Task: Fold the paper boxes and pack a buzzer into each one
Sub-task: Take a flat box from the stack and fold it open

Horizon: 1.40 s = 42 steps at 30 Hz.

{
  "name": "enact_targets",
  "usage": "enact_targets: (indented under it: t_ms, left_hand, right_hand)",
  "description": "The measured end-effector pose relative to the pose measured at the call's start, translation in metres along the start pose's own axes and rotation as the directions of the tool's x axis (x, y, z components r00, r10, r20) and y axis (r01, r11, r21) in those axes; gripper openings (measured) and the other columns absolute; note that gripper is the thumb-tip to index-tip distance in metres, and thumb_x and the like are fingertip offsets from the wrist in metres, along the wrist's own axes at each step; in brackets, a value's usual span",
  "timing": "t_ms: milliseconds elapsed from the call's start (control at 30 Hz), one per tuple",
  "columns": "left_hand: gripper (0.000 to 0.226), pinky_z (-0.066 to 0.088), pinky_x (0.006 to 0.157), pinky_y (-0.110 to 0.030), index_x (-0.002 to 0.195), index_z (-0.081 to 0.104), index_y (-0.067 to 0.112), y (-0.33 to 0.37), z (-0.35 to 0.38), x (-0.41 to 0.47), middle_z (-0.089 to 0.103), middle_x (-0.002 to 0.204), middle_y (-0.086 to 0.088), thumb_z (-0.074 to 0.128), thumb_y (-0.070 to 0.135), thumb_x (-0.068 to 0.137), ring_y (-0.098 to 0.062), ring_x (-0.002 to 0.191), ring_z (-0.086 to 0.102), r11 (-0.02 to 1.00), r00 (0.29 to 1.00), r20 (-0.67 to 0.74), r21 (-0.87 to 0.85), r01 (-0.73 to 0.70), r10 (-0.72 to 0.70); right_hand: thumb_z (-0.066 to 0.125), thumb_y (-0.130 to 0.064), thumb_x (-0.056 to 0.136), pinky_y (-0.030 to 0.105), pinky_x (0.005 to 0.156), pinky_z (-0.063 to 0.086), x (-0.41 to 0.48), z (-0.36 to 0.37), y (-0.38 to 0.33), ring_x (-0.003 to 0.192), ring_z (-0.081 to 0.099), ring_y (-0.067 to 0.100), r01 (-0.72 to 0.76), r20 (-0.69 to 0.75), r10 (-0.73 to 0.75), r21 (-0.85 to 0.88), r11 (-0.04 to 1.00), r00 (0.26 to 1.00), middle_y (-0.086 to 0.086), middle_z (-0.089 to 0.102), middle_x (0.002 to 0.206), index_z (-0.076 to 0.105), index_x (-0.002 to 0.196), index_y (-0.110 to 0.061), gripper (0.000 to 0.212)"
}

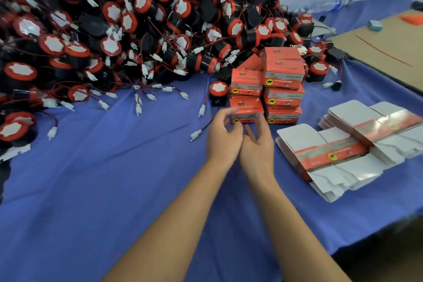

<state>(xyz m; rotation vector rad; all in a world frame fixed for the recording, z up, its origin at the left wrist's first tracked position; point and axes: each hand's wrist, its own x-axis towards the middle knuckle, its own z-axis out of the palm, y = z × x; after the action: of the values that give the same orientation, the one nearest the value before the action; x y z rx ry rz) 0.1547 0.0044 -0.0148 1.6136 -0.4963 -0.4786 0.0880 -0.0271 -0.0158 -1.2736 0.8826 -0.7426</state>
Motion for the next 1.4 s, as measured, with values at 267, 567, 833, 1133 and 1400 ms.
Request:
enact_targets:
  t_ms: [267,567,833,1133,1400]
  left_hand:
    - [0.017,0.045,0.063,-0.007,0.09,0.06,0.026,0.017,0.045,-0.077,0.065,0.079,0.015,0.073,0.016,0.092,0.01,0.069,0.06,0.997,0.99,0.137,0.082,0.007,-0.018]
    - [0.022,0.047,0.062,-0.015,0.094,0.051,0.023,0.007,0.091,-0.101,0.07,0.086,0.006,0.068,0.01,0.089,-0.011,0.083,0.066,0.958,0.964,0.17,0.238,0.163,-0.206]
    - [0.022,0.059,0.075,-0.037,0.091,0.061,0.027,0.011,0.088,-0.11,0.073,0.082,0.007,0.075,0.012,0.084,-0.017,0.08,0.071,0.978,0.974,0.083,0.014,0.208,-0.209]
    - [0.03,0.061,0.074,-0.03,0.106,0.064,0.02,0.035,0.05,-0.132,0.076,0.097,-0.007,0.068,-0.004,0.089,-0.022,0.092,0.075,0.935,0.989,0.113,-0.332,0.126,-0.093]
    - [0.027,0.054,0.076,-0.027,0.107,0.078,0.028,0.042,-0.069,-0.175,0.078,0.106,0.0,0.068,0.008,0.094,-0.012,0.093,0.069,0.901,0.998,-0.058,-0.431,-0.05,0.027]
  right_hand:
    - [0.065,-0.012,0.091,0.035,0.091,0.05,-0.05,-0.101,-0.038,0.106,0.063,0.022,0.094,-0.063,-0.193,-0.702,0.706,0.979,0.003,0.066,0.121,0.068,0.128,-0.023,0.039]
    - [0.07,-0.03,0.092,0.048,0.101,0.039,-0.055,-0.147,-0.029,0.125,0.045,0.037,-0.168,-0.241,-0.066,-0.824,0.541,0.968,0.013,0.055,0.128,0.058,0.14,-0.024,0.05]
    - [0.075,-0.024,0.081,0.052,0.095,0.048,-0.068,-0.157,-0.044,0.104,0.062,0.029,-0.026,-0.212,-0.209,-0.758,0.651,0.955,-0.006,0.064,0.097,0.061,0.129,-0.026,0.05]
    - [0.08,-0.042,0.081,0.033,0.085,0.051,-0.097,-0.142,-0.05,0.088,0.063,0.011,0.19,-0.128,-0.397,-0.72,0.667,0.909,-0.012,0.069,0.094,0.065,0.121,-0.032,0.043]
    - [0.081,-0.046,0.082,0.037,0.118,0.028,-0.112,-0.102,-0.064,0.147,0.022,0.015,0.454,0.422,-0.192,-0.706,0.543,0.886,-0.004,0.03,0.157,0.05,0.146,-0.043,0.071]
